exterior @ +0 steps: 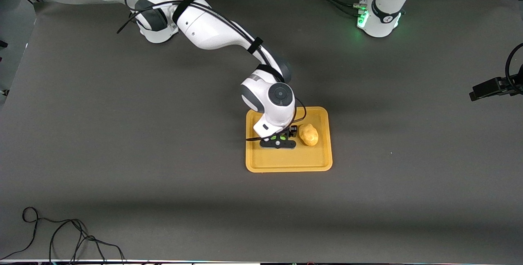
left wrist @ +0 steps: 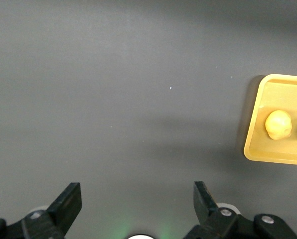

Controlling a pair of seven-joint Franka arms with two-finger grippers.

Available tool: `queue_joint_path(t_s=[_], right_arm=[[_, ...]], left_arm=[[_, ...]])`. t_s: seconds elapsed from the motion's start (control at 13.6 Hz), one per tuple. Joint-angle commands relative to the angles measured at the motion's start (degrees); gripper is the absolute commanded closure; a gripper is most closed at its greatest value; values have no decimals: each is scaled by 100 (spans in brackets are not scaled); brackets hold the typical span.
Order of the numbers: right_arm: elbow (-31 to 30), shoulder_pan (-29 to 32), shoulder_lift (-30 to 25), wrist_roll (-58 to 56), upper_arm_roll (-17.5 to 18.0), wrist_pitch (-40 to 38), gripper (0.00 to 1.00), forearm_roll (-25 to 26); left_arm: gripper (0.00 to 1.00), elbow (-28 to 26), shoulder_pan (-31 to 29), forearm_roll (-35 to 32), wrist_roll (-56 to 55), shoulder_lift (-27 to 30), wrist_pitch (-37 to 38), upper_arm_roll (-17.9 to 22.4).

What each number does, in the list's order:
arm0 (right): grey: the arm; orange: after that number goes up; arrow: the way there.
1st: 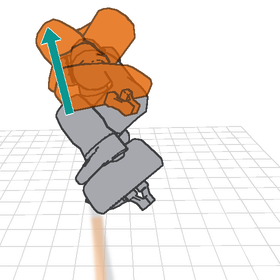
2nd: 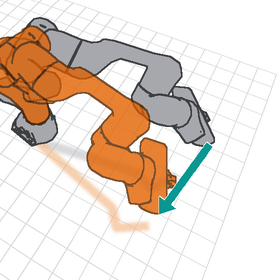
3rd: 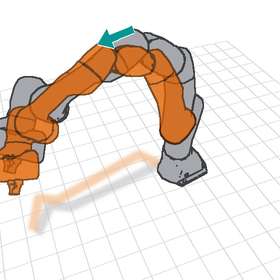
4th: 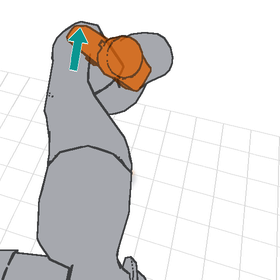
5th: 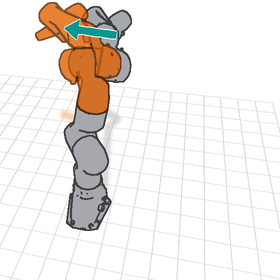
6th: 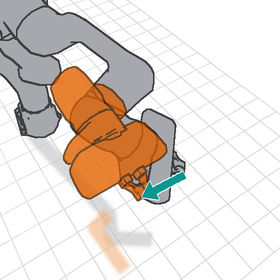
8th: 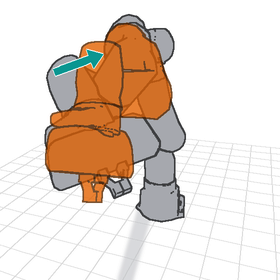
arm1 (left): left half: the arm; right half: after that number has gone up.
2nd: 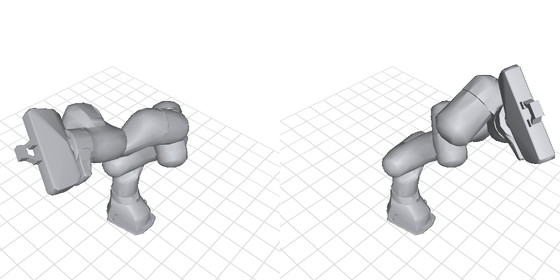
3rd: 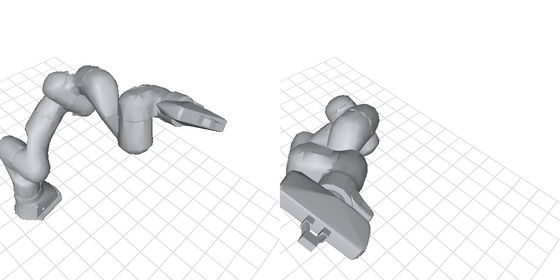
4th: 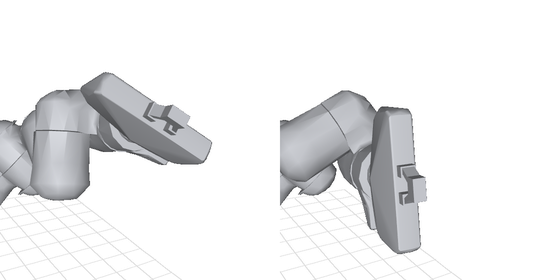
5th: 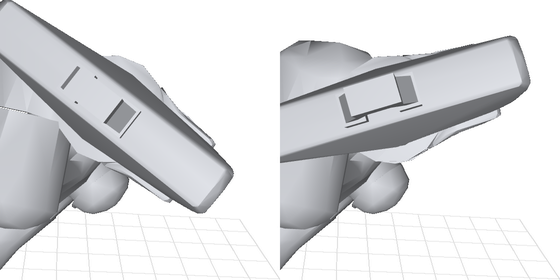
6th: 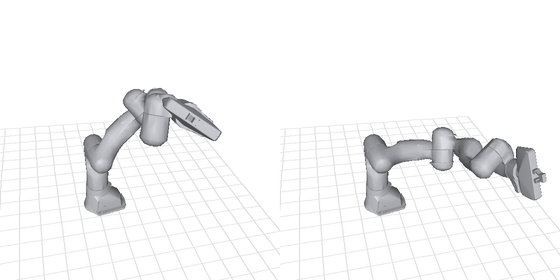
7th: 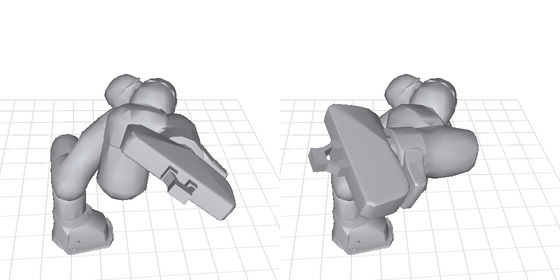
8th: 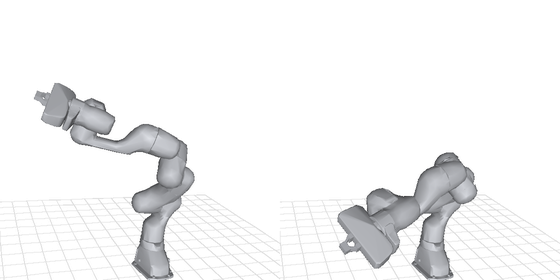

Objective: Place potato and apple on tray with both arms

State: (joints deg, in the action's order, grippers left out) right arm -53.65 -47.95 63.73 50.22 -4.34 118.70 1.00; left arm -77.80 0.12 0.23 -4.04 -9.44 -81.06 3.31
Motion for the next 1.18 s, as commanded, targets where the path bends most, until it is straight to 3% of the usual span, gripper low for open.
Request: queue_joint_path(t_s=[0.0,0.37,0.66,0.81,1.11], right_arm=[[57,40,-307,-100,-15,-188,0,23],[66,451,-1834,-214,-6,-1812,0,-30],[-170,1172,-3048,-2030,-15,-3078,0,-39],[-941,1532,-3838,-2533,-23,-3230,0,-39],[-3059,2603,-5526,-3702,-15,-2862,0,-39]], left_arm=[[0,72,58,-40,-62,-23,29,30],[0,72,58,-40,-62,-23,29,30],[0,72,58,-40,-53,-23,29,30],[0,72,58,-31,-53,-31,38,30],[0,72,67,-40,-45,-49,55,30]])
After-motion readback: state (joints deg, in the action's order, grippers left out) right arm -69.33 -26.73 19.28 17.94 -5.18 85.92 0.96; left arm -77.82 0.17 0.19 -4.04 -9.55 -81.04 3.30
